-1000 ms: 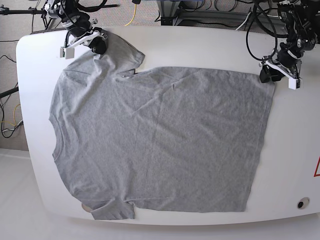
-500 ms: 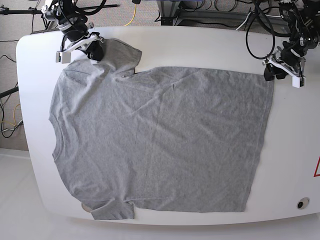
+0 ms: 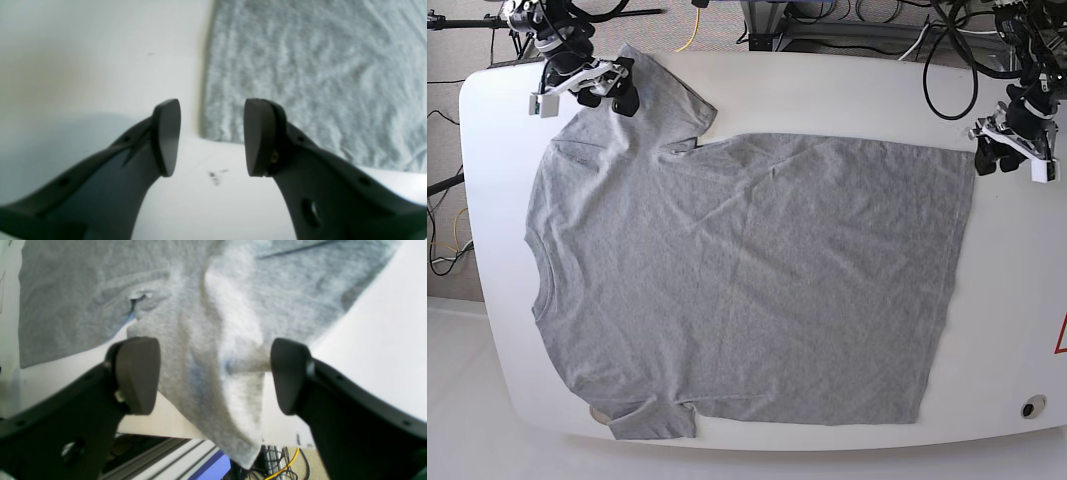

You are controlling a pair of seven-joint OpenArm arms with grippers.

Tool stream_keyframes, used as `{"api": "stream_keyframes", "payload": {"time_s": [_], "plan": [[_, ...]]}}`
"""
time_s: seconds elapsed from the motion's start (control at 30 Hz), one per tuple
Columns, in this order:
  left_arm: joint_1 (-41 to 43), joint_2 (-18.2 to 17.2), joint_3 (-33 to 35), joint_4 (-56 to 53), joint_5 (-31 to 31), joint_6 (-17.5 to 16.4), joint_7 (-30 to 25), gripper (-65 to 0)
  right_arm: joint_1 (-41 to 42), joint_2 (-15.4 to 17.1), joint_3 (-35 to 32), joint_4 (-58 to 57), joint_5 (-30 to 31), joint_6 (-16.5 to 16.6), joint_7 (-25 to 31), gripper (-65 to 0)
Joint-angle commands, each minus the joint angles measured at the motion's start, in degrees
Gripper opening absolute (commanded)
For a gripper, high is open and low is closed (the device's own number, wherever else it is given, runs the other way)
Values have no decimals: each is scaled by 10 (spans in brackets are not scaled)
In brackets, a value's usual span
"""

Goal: Fold the T-shirt properly

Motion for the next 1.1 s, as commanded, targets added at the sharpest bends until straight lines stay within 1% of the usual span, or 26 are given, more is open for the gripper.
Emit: {"api": "stream_keyframes", "payload": {"time_s": [0.0, 0.13, 0.33, 0.47, 0.63, 0.73, 0.83, 1.0, 1.07], "plan": [[-2, -10, -7, 13, -7, -1, -11, -370, -5, 6, 16, 10, 11, 6, 10, -195], [-2, -10, -7, 13, -7, -1, -11, -370, -3, 6, 43, 7, 10, 27, 10, -209], [0, -10, -7, 13, -7, -1, -11, -370, 1, 5, 67, -22, 9, 30, 10, -208], [3, -10, -8, 13, -7, -1, -11, -370, 10, 6, 67, -53, 9, 33, 10, -208], [8, -11, -8, 13, -7, -1, -11, -370, 17, 2, 63, -79, 11, 61, 10, -208], [8, -11, -8, 13, -7, -1, -11, -370, 28, 1, 63, -90, 11, 73, 9, -208], [9, -11, -11, 13, -7, -1, -11, -370, 31, 0, 62, -101, 11, 74, 9, -208], [15, -11, -23, 13, -7, -1, -11, -370, 46, -10, 61, -102, 11, 75, 8, -208], [16, -11, -23, 13, -7, -1, -11, -370, 50, -13, 47, -101, 11, 78, 2, -208]]}}
